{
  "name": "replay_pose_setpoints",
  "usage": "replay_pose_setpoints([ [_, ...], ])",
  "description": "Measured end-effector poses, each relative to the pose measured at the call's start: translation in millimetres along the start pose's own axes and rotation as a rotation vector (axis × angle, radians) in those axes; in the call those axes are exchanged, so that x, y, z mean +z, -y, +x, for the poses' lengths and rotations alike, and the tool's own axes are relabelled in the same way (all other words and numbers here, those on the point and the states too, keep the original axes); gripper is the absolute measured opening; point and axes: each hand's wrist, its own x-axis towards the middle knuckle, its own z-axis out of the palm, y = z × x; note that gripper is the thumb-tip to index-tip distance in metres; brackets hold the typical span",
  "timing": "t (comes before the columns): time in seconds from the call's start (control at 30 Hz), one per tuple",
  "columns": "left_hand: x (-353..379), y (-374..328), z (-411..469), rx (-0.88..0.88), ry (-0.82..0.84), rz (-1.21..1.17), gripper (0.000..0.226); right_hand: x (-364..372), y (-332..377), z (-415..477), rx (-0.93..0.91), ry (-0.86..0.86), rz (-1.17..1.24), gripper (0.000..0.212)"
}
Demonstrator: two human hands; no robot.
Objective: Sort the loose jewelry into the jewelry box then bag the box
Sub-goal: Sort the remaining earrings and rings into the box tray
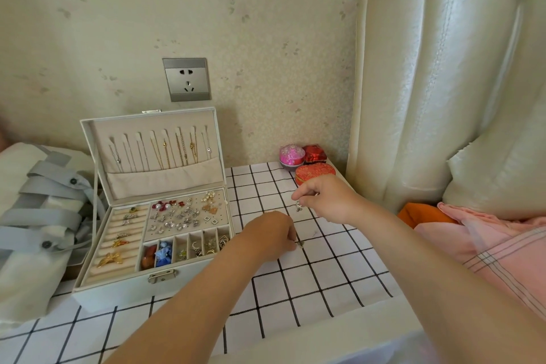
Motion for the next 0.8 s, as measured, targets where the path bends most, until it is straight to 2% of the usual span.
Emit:
replay_pose_setpoints([
  [0.17, -12, 0, -3, 0.019, -0.008, 0.005, 0.004, -2, 4, 0, -0.026, -0.020, 0.033, 0.015],
  [0.47, -75, 30, -38, -0.054, -0.190, -0.309, 0.012, 7, 44, -1, -0.128, -0.047, 0.048, 0.013],
  [0.57, -89, 46, -57, -0.085, -0.233, -0.356, 0.007, 19, 60, -1, -0.171, -0.015, 0.041, 0.012],
  [0.8, -95, 72, -85, -0.123, -0.221, -0.454, 0.001, 47, 94, -2, -0.222, 0.101, 0.040, 0.010],
])
